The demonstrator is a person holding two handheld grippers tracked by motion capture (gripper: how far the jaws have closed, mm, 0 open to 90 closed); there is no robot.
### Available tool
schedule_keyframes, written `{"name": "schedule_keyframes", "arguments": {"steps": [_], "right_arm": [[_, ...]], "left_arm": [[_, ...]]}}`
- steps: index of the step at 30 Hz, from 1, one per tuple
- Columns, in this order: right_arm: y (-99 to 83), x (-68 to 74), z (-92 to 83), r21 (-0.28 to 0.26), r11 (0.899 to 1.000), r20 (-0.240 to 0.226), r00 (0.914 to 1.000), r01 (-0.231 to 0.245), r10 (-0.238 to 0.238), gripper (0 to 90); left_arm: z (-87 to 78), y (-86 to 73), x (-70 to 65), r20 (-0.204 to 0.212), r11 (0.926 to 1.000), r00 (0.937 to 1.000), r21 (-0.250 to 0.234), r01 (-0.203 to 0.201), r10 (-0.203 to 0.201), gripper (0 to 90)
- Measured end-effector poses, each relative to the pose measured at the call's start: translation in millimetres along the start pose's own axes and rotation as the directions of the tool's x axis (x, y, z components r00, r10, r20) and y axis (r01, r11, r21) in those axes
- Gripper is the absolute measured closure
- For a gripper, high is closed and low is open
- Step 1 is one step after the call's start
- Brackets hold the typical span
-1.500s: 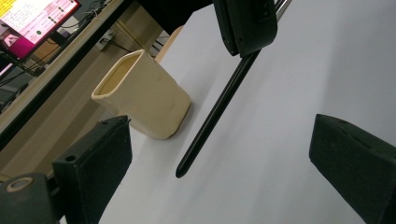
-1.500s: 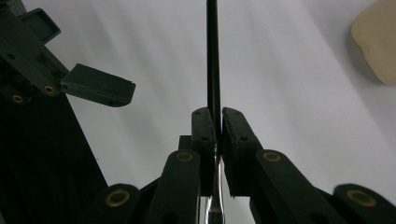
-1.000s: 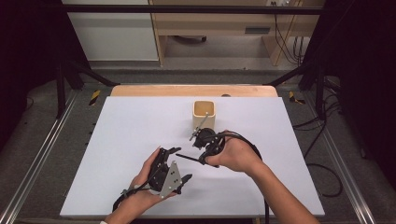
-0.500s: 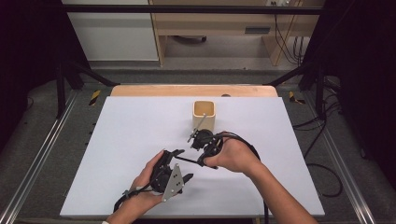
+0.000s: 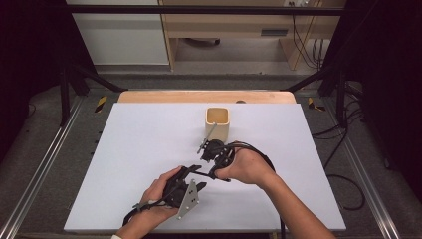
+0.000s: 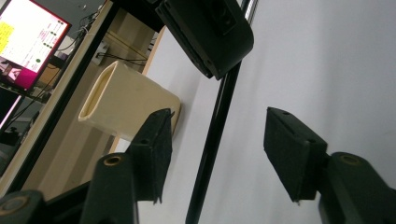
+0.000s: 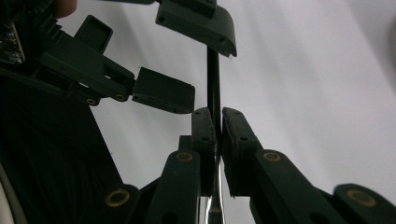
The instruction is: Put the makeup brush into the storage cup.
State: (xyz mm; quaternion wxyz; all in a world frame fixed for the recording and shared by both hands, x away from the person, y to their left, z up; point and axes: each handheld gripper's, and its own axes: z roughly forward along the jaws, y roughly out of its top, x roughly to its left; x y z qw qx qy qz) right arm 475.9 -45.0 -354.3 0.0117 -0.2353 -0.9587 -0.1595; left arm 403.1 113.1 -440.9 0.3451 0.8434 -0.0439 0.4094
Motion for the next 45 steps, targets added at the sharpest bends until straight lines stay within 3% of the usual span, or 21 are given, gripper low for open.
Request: {"name": "schedule_keyframes", "arguments": {"steps": [2, 6, 7, 8, 10, 11, 13, 15, 21, 23, 29, 36, 37, 39, 42, 44, 45], "right_arm": [[0.0, -0.1, 0.9, -0.003, 1.0, -0.001, 0.9999, 0.017, -0.017, 84.1], [0.9, 1.7, 0.7, 0.008, 1.0, -0.003, 1.0, 0.0, 0.0, 84.0], [0.9, 1.8, 0.7, 0.008, 1.0, -0.003, 1.0, 0.001, -0.001, 84.0], [0.9, 1.8, 0.7, 0.008, 1.0, -0.004, 1.0, 0.003, -0.003, 84.0], [0.7, 1.6, 0.7, 0.009, 1.0, -0.004, 1.0, 0.007, -0.007, 84.0], [0.2, 0.8, 1.1, 0.004, 1.0, -0.003, 0.9998, 0.02, -0.02, 84.0], [0.0, 0.7, 1.3, 0.005, 1.0, -0.003, 0.9996, 0.027, -0.027, 84.1], [0.0, 1.3, 1.5, 0.004, 1.0, -0.004, 0.9996, 0.026, -0.026, 84.0], [0.6, 2.6, 2.5, 0.011, 0.999, -0.006, 0.9995, 0.032, -0.032, 84.0], [0.8, 3.1, 3.3, 0.013, 0.999, -0.005, 0.9994, 0.035, -0.035, 84.0], [2.2, 4.6, 4.5, 0.016, 0.999, -0.006, 0.9994, 0.035, -0.034, 84.0], [2.5, 5.7, 5.3, 0.024, 0.999, -0.01, 0.9995, 0.03, -0.029, 83.9], [2.5, 5.8, 5.5, 0.025, 0.999, -0.014, 0.9995, 0.028, -0.028, 83.9], [1.9, 5.1, 6.2, 0.022, 0.999, -0.019, 0.9993, 0.034, -0.034, 83.4], [1.5, 5.5, 4.4, 0.015, 1.0, -0.02, 0.9996, 0.019, -0.019, 78.7], [0.0, 4.0, 3.4, -0.002, 0.999, -0.018, 0.999, 0.042, -0.042, 74.3], [-0.5, 5.1, 2.2, 0.001, 1.0, -0.021, 0.9994, 0.026, -0.026, 73.9]], "left_arm": [[1.1, 0.4, -0.9, -0.001, 1.0, 1.0, -0.005, 0.005, -0.005, 45.5], [2.0, 0.6, -1.5, 0.005, 1.0, 1.0, -0.004, -0.006, 0.006, 51.5], [3.7, 0.2, -3.9, 0.005, 0.9996, 0.9999, -0.024, 0.017, -0.016, 53.8], [2.0, 0.6, -1.9, 0.009, 0.9996, 0.9996, 0.006, -0.029, 0.029, 54.8], [2.7, 0.4, -3.1, 0.01, 0.9995, 0.9995, 0.002, -0.031, 0.031, 56.9], [4.6, 0.0, -5.4, 0.01, 0.9997, 0.9999, -0.023, 0.001, 0.0, 58.5], [4.8, -0.1, -5.7, 0.009, 0.9997, 1.0, -0.025, -0.002, 0.002, 60.7], [3.2, 0.5, -3.7, 0.015, 0.9991, 0.999, 0.005, -0.043, 0.043, 62.4], [4.0, 0.3, -3.6, 0.009, 0.9979, 0.998, 0.016, -0.062, 0.062, 68.8], [4.0, -0.5, -4.0, 0.013, 0.9986, 0.9986, 0.014, -0.051, 0.051, 71.4], [2.3, 0.1, -3.5, 0.012, 0.9958, 0.9959, 0.017, -0.09, 0.089, 78.1], [2.7, -0.1, -6.7, 0.022, 0.9954, 0.9952, 0.007, -0.095, 0.095, 82.2], [1.7, 0.5, -6.0, 0.027, 0.9926, 0.9926, 0.025, -0.119, 0.118, 82.6], [2.6, 0.6, -7.9, 0.026, 0.9949, 0.9946, 0.011, -0.1, 0.1, 82.9], [1.0, 0.4, -6.3, 0.023, 0.9939, 0.994, 0.026, -0.107, 0.106, 83.2], [0.5, -0.3, -5.3, 0.021, 0.9934, 0.9937, 0.029, -0.111, 0.11, 83.2], [0.5, -0.5, -5.4, 0.017, 0.9943, 0.9944, 0.024, -0.104, 0.104, 83.2]]}}
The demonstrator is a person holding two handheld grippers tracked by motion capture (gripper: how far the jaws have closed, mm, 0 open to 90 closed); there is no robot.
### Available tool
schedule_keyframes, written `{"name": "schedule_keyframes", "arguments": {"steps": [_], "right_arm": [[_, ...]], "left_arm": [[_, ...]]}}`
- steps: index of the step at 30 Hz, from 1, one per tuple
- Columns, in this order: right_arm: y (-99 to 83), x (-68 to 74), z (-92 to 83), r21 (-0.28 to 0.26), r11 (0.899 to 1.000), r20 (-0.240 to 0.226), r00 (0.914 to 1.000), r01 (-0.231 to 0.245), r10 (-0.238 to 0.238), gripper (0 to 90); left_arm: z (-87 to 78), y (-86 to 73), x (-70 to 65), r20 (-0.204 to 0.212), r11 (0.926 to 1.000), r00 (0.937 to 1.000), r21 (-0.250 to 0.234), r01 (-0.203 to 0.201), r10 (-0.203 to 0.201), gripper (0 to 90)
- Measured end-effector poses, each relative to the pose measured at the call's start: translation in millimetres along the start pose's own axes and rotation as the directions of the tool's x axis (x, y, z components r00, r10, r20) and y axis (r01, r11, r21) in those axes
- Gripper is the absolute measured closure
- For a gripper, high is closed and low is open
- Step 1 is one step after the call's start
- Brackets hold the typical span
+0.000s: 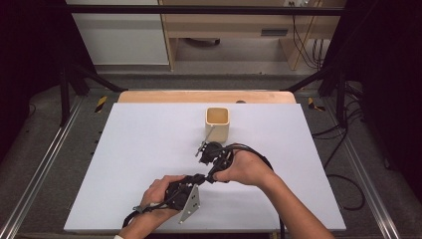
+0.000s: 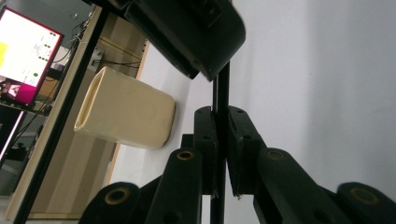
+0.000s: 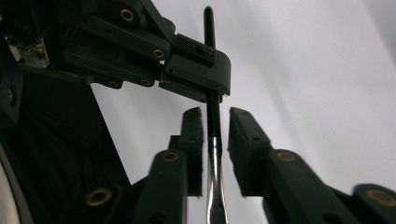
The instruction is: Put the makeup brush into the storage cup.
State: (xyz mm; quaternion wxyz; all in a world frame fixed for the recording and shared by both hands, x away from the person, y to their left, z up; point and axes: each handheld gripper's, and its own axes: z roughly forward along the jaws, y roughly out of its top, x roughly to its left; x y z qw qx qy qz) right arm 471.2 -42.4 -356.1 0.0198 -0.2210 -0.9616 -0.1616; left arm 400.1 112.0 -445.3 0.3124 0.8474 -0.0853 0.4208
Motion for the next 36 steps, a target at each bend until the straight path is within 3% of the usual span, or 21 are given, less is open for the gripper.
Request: {"name": "schedule_keyframes", "arguments": {"steps": [1, 11, 12, 13, 15, 17, 23, 25, 27, 30, 36], "right_arm": [[-0.9, -1.2, -0.1, -0.003, 1.0, 0.003, 0.9998, 0.021, -0.021, 73.1], [-7.2, 4.0, -3.6, -0.034, 0.998, 0.032, 0.9984, 0.047, -0.046, 58.5], [-8.1, 4.8, -4.3, -0.036, 0.999, 0.032, 0.9988, 0.038, -0.036, 57.7], [-9.3, 4.9, -5.0, -0.04, 0.998, 0.033, 0.9988, 0.038, -0.036, 56.3], [-11.7, 5.5, -6.0, -0.053, 0.998, 0.036, 0.9989, 0.031, -0.029, 54.0], [-14.5, 5.3, -7.3, -0.059, 0.998, 0.045, 0.9985, 0.035, -0.033, 52.6], [-22.8, 4.0, -12.0, -0.095, 0.995, 0.051, 0.9985, 0.026, -0.021, 47.8], [-25.3, 3.6, -12.9, -0.103, 0.995, 0.052, 0.9985, 0.019, -0.014, 46.7], [-27.3, 3.9, -13.9, -0.106, 0.994, 0.056, 0.9984, 0.013, -0.008, 45.2], [-29.4, 3.3, -15.5, -0.121, 0.992, 0.061, 0.9981, 0.018, -0.011, 43.7], [-34.6, 3.0, -17.0, -0.151, 0.988, 0.097, 0.9952, 0.029, -0.015, 32.9]], "left_arm": [[-0.4, -0.1, 0.2, -0.001, 1.0, 1.0, 0.0, 0.004, -0.004, 83.2], [-1.3, -1.4, 1.0, -0.003, 0.9996, 0.9996, -0.004, 0.028, -0.028, 83.4], [-1.3, -1.7, 1.2, -0.003, 0.9992, 0.9992, -0.006, 0.039, -0.039, 83.5], [1.0, -2.2, -1.3, -0.009, 0.9956, 0.9965, -0.043, 0.083, -0.083, 83.5], [-1.1, -2.9, 1.0, -0.013, 0.9975, 0.9977, -0.025, 0.066, -0.066, 83.5], [-1.1, -3.1, 0.6, -0.024, 0.9946, 0.9952, -0.044, 0.093, -0.095, 83.5], [-5.1, -2.9, 4.1, -0.042, 0.9962, 0.9957, -0.031, 0.081, -0.082, 83.8], [-4.9, -3.8, 3.7, -0.044, 0.9939, 0.9937, -0.045, 0.101, -0.103, 83.8], [-7.6, -4.2, 5.5, -0.052, 0.9966, 0.9955, -0.027, 0.078, -0.079, 83.8], [-9.1, -5.4, 7.3, -0.055, 0.9955, 0.9943, -0.027, 0.09, -0.092, 83.9], [-11.4, -8.6, 11.5, -0.062, 0.9955, 0.9936, -0.021, 0.093, -0.094, 84.0]]}}
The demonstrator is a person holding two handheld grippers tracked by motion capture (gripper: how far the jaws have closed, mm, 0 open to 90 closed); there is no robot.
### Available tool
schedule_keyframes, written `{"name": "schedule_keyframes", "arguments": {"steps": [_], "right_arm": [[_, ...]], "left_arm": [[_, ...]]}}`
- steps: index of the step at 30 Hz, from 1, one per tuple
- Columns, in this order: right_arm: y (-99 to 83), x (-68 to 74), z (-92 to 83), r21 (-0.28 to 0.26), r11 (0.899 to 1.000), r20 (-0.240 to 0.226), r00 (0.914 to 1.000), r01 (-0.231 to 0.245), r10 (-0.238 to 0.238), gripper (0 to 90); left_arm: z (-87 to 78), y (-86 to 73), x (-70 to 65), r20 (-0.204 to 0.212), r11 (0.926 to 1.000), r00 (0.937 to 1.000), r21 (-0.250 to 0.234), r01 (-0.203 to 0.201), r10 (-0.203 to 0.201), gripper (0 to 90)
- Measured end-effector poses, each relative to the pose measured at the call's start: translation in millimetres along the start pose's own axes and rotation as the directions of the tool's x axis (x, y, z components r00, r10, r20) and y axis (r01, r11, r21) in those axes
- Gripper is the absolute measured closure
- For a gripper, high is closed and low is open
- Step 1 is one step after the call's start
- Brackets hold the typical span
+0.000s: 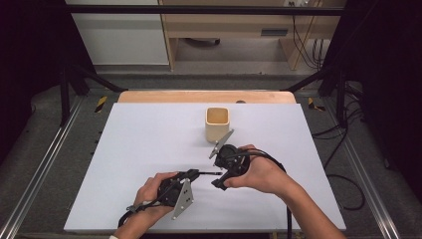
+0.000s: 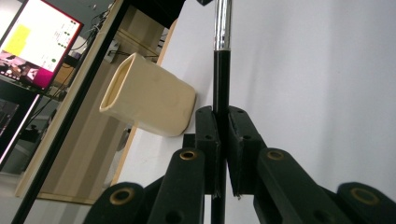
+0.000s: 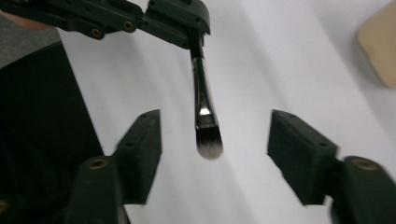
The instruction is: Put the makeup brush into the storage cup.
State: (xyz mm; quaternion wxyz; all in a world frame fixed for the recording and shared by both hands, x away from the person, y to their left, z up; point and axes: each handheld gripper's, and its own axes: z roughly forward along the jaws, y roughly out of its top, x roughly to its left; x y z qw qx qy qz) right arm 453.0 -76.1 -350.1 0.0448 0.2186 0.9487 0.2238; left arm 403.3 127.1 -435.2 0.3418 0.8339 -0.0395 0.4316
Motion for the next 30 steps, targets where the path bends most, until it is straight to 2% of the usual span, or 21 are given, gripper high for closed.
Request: {"name": "schedule_keyframes", "arguments": {"steps": [2, 3, 4, 5, 7, 8, 10, 11, 13, 14, 18, 22, 26, 27, 30], "right_arm": [[-2.5, -0.7, -1.3, -0.018, 1.0, 0.014, 0.9999, 0.005, -0.004, 28.3], [-3.3, -0.9, -2.0, -0.02, 1.0, 0.021, 0.9998, 0.005, -0.005, 26.7], [-4.5, -1.5, -2.7, -0.03, 1.0, 0.03, 0.9995, 0.008, -0.007, 25.4], [-5.7, -2.1, -3.1, -0.042, 0.999, 0.038, 0.9992, 0.008, -0.007, 24.1], [-7.8, -4.1, -4.2, -0.061, 0.998, 0.056, 0.9984, 0.012, -0.008, 21.3], [-8.9, -5.2, -4.6, -0.068, 0.998, 0.065, 0.9978, 0.012, -0.008, 20.2], [-11.0, -7.9, -5.2, -0.08, 0.997, 0.082, 0.9966, 0.011, -0.004, 18.3], [-12.2, -9.1, -5.5, -0.083, 0.996, 0.086, 0.9963, 0.004, 0.003, 17.3], [-14.6, -12.0, -6.0, -0.089, 0.996, 0.096, 0.9953, 0.004, 0.005, 16.4], [-16.0, -12.9, -6.2, -0.095, 0.996, 0.1, 0.995, 0.0, 0.009, 16.1], [-21.4, -17.3, -8.9, -0.105, 0.994, 0.112, 0.9935, -0.008, 0.02, 14.6], [-27.0, -21.2, -12.1, -0.14, 0.99, 0.141, 0.9891, -0.024, 0.044, 12.3], [-34.2, -25.3, -16.4, -0.217, 0.975, 0.182, 0.9786, -0.055, 0.096, 8.2], [-36.2, -26.3, -17.4, -0.248, 0.966, 0.176, 0.9771, -0.074, 0.12, 7.7], [-42.7, -30.8, -21.1, -0.317, 0.944, 0.181, 0.971, -0.092, 0.156, 7.1]], "left_arm": [[-0.7, -1.9, 1.0, -0.002, 0.9998, 0.9999, 0.006, 0.017, -0.017, 84.0], [-1.8, -2.7, 2.8, -0.004, 0.9998, 1.0, 0.021, 0.005, -0.005, 84.0], [-0.4, -3.7, 2.7, -0.006, 0.9998, 0.9998, 0.0, 0.02, -0.02, 84.0], [-1.9, -4.5, 4.0, -0.008, 0.9997, 0.9998, 0.02, 0.016, -0.016, 84.0], [-2.5, -5.7, 5.1, -0.014, 0.9995, 0.9997, 0.021, 0.022, -0.022, 84.0], [-1.4, -6.3, 4.3, -0.014, 0.999, 0.9989, 0.004, 0.044, -0.044, 84.0], [-3.6, -6.7, 7.4, -0.015, 0.9994, 0.9998, 0.033, 0.015, -0.015, 84.0], [-3.1, -7.1, 7.2, -0.017, 0.9993, 0.9995, 0.023, 0.028, -0.028, 84.0], [-4.4, -7.8, 9.4, -0.023, 0.9992, 0.9995, 0.032, 0.022, -0.022, 84.0], [-4.3, -8.4, 9.5, -0.026, 0.999, 0.999, 0.025, 0.036, -0.035, 84.0], [-5.2, -9.4, 12.5, -0.035, 0.9988, 0.9986, 0.027, 0.04, -0.039, 84.0], [-6.6, -9.8, 15.8, -0.042, 0.9983, 0.998, 0.032, 0.049, -0.048, 84.0], [-8.0, -9.8, 19.3, -0.051, 0.9976, 0.9968, 0.029, 0.063, -0.061, 84.0], [-8.1, -9.9, 20.2, -0.053, 0.9973, 0.9964, 0.027, 0.068, -0.066, 84.0], [-8.7, -10.8, 22.7, -0.061, 0.9959, 0.9945, 0.023, 0.087, -0.086, 84.0]]}}
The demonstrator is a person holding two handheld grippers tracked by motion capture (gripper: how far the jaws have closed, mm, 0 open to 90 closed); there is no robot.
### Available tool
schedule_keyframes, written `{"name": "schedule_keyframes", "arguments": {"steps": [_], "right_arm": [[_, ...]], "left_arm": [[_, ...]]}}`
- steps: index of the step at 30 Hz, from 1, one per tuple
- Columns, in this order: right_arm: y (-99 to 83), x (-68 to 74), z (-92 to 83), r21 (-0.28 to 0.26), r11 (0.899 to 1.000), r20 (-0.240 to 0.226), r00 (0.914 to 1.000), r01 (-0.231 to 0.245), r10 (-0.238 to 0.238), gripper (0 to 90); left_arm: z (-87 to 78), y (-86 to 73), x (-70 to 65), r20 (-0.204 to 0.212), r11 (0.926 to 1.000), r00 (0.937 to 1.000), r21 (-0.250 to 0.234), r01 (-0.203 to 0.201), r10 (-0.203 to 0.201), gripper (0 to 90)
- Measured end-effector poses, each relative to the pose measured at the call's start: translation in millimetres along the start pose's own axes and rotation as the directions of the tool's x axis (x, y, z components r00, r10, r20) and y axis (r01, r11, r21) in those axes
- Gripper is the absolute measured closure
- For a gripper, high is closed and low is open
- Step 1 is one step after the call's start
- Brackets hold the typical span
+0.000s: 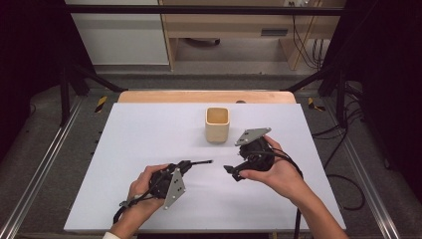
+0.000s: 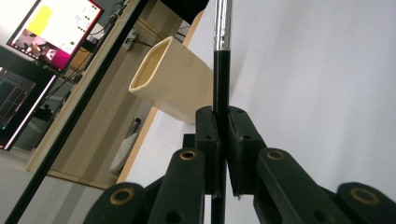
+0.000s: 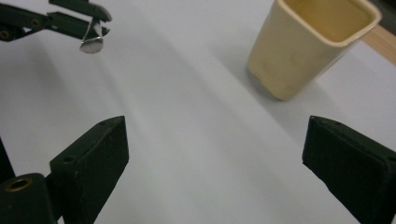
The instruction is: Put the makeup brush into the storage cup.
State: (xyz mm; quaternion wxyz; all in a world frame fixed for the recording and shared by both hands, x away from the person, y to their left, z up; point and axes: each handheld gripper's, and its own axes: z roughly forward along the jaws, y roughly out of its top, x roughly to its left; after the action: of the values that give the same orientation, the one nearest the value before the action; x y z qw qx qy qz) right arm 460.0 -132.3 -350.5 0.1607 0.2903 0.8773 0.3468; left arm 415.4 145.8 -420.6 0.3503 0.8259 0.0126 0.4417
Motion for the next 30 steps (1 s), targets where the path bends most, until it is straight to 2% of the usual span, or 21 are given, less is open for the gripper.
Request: {"name": "schedule_keyframes", "arguments": {"steps": [3, 9, 15, 20, 23, 27, 30], "right_arm": [[-5.3, -6.1, -2.3, -0.043, 0.999, 0.013, 0.9997, -0.019, 0.02, 6.2], [-12.4, -13.4, -3.4, -0.046, 0.999, 0.029, 0.9994, -0.02, 0.021, 5.6], [-18.2, -16.6, -5.4, -0.073, 0.997, 0.03, 0.9991, -0.028, 0.03, 5.2], [-28.3, -19.1, -5.4, -0.098, 0.993, 0.054, 0.9965, -0.059, 0.064, 7.0], [-36.5, -20.4, -6.5, -0.171, 0.979, 0.066, 0.9902, -0.11, 0.123, 7.6], [-50.4, -20.6, -7.1, -0.29, 0.946, 0.099, 0.9782, -0.147, 0.183, 8.2], [-60.6, -21.5, -6.5, -0.355, 0.922, 0.117, 0.9707, -0.156, 0.21, 8.2]], "left_arm": [[0.1, -1.6, 3.2, -0.004, 0.9996, 0.9996, -0.004, 0.026, -0.026, 84.0], [0.9, -2.9, 8.7, -0.013, 0.9984, 0.9984, -0.001, 0.056, -0.056, 84.0], [3.6, -0.2, 14.5, -0.017, 0.997, 0.9969, -0.005, 0.077, -0.077, 84.0], [5.7, 2.9, 19.3, -0.017, 0.9917, 0.9918, -0.025, 0.126, -0.127, 84.0], [7.5, 3.4, 21.9, -0.016, 0.9843, 0.9849, -0.041, 0.172, -0.173, 84.0], [9.1, 3.6, 26.4, -0.022, 0.9724, 0.9735, -0.057, 0.226, -0.228, 84.0], [10.3, 3.6, 29.9, -0.027, 0.9636, 0.965, -0.068, 0.259, -0.261, 84.0]]}}
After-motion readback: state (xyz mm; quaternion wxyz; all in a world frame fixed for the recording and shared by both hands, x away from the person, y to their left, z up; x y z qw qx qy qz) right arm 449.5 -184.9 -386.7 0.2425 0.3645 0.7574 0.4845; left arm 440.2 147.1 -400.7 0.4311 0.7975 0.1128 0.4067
